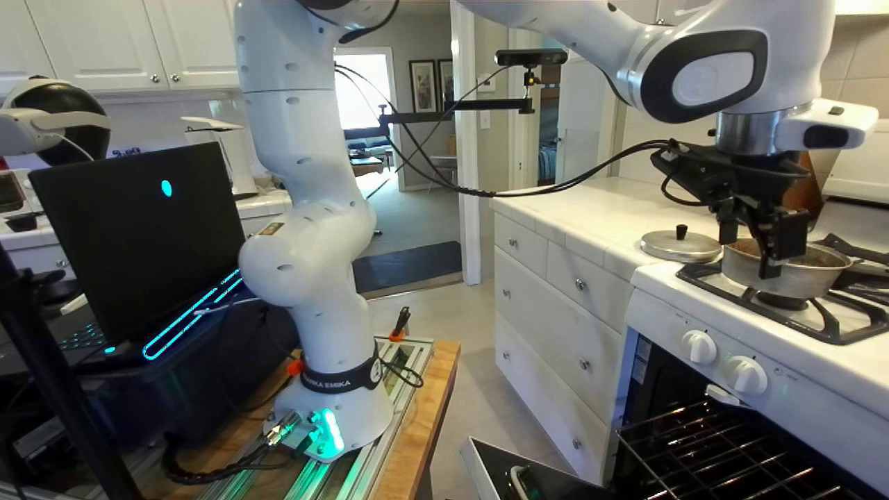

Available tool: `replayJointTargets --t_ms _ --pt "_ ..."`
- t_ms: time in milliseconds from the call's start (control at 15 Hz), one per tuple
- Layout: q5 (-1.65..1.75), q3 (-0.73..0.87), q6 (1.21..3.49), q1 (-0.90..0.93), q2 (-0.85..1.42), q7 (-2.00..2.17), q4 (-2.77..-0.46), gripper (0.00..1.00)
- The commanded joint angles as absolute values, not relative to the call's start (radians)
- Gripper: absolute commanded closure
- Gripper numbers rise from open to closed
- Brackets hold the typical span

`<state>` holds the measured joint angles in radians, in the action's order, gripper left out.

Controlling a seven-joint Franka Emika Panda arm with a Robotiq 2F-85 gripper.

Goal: Remove the silver pan from the oven and put it on the bottom left stove plate

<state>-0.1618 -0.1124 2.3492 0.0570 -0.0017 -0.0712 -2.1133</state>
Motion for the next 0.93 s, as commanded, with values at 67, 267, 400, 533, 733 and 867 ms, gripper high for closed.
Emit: replayJointTargets --t_ms 67,267,400,533,733,867 --pt "-0.088 -0.107 2.374 0.074 -0.107 -0.085 -2.230 0.00" --pt "-0.075 -0.106 2.388 0.081 -0.140 -0.096 -2.269 0.00" --pt "-0.083 -0.104 2.397 0.085 -0.160 -0.115 -2.290 0.00" --pt "-0.086 -0.101 2.398 0.087 -0.172 -0.137 -2.303 0.00" --pt "-0.087 -0.097 2.409 0.087 -0.182 -0.168 -2.321 0.00" --pt "-0.099 -0.099 2.384 0.088 -0.148 -0.147 -2.281 0.00"
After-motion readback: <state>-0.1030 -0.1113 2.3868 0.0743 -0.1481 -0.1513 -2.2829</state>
